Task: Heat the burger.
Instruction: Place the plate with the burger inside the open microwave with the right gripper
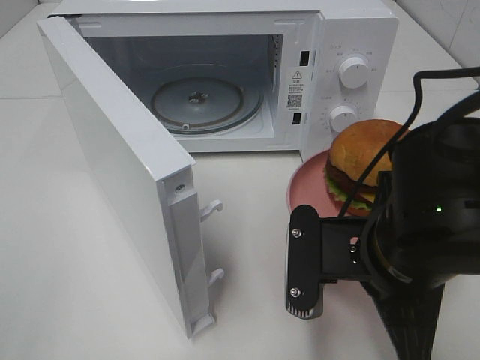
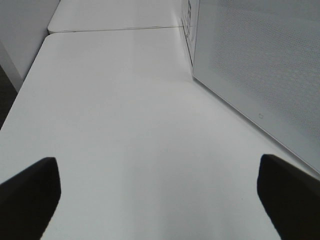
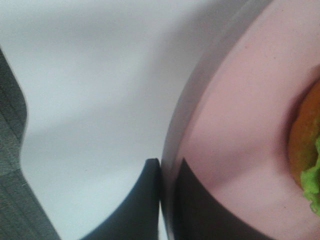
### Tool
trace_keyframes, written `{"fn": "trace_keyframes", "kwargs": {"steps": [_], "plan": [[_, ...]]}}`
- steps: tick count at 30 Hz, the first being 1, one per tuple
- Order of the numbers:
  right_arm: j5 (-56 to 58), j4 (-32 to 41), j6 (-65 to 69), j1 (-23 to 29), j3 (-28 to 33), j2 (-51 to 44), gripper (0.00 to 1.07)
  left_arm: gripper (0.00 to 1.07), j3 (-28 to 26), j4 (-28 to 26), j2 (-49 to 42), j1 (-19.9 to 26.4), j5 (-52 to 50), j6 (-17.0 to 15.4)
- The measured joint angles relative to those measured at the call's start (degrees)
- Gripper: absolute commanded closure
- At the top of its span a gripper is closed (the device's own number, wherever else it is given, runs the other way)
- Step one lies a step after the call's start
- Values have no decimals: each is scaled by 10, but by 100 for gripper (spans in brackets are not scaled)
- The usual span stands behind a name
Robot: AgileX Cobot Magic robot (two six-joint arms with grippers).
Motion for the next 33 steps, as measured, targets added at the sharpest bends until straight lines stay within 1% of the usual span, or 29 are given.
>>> {"fn": "trace_keyframes", "kwargs": {"steps": [10,14,21,28,30,31,33], "plan": [[-68,-11,-142,0,-25,0,107,4,0,0,0,0,0,0],[-93,-11,-166,0,-28,0,107,4,0,0,0,0,0,0],[-133,7,-214,-26,-28,0,107,4,0,0,0,0,0,0],[-175,9,-248,-32,-28,1,107,4,0,0,0,0,0,0],[-201,9,-257,-50,-28,2,107,4,0,0,0,0,0,0],[-201,9,-257,-50,-28,2,107,4,0,0,0,0,0,0],[-211,8,-263,-77,-28,2,107,4,0,0,0,0,0,0]]}}
